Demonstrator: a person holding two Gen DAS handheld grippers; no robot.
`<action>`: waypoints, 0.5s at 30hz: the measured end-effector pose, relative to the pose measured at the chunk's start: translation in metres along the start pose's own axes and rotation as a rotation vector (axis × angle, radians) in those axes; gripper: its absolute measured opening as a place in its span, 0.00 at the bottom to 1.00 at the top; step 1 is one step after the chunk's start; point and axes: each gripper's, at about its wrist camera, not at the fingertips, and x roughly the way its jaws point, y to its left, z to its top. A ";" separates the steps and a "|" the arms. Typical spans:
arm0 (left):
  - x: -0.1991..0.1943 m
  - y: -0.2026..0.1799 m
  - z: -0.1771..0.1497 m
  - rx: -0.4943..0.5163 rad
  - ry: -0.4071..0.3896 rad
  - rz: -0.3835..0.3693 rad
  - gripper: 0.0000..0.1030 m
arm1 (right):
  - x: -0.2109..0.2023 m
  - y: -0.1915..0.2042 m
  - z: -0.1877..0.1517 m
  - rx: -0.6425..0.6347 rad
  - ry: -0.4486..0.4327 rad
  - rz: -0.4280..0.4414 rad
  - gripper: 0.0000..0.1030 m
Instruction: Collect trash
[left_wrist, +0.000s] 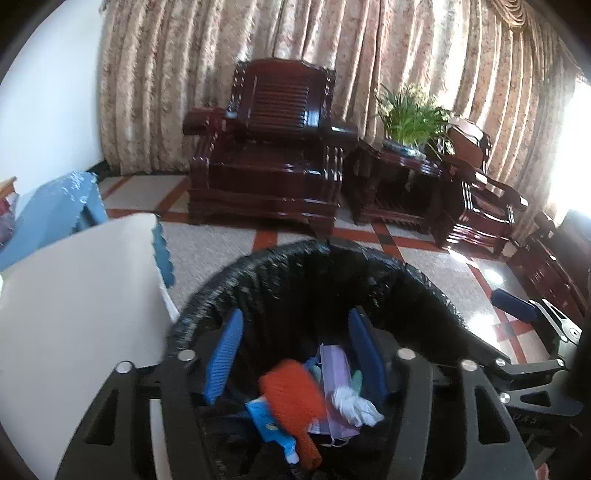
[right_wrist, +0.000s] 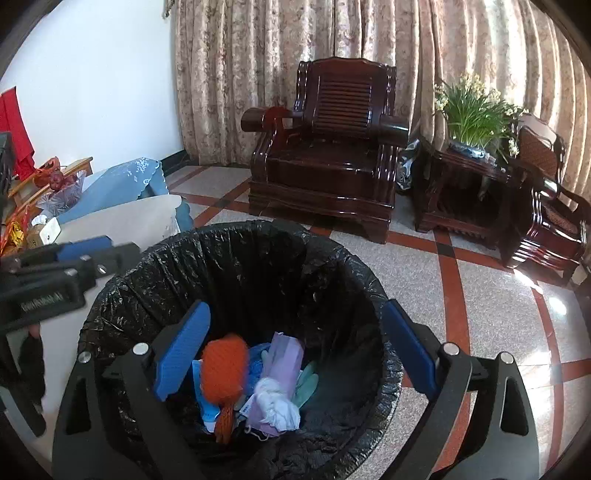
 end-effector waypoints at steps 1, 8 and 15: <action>-0.005 0.003 0.002 0.001 -0.009 0.005 0.62 | -0.002 0.001 0.001 0.001 0.000 0.003 0.92; -0.051 0.014 0.007 0.015 -0.067 0.054 0.81 | -0.027 0.014 0.014 0.020 -0.026 0.059 0.95; -0.105 0.025 0.002 -0.005 -0.107 0.092 0.88 | -0.074 0.027 0.032 0.094 -0.069 0.147 0.95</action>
